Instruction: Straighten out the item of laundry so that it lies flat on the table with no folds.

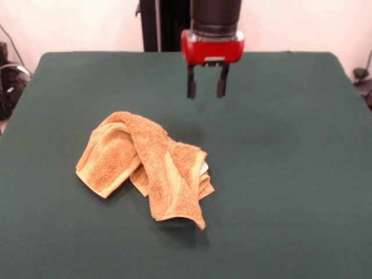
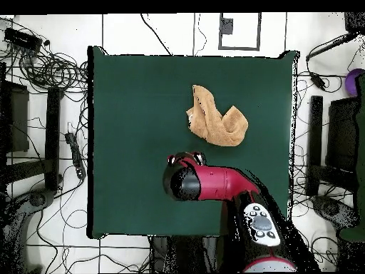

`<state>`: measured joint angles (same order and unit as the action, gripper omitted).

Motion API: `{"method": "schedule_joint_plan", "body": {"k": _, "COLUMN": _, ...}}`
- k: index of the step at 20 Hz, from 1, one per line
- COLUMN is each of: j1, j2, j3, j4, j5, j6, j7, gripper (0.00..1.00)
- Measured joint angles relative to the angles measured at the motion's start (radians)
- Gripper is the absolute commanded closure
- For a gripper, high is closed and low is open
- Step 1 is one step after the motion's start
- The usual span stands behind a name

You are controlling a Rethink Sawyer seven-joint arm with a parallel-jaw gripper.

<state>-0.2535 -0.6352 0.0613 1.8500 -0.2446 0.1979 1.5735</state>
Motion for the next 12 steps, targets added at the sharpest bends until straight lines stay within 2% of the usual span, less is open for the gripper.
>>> {"method": "schedule_joint_plan", "body": {"k": 7, "j1": -0.023, "j2": 0.068, "j3": 0.0, "j4": -0.043, "j5": -0.039, "j6": 0.01, "j7": 0.0, "gripper": 0.0}}
{"method": "schedule_joint_plan", "body": {"k": 12, "j1": -0.01, "j2": 0.025, "j3": -0.001, "j4": -0.078, "j5": -0.043, "j6": 0.144, "j7": 0.0, "gripper": 0.0}}
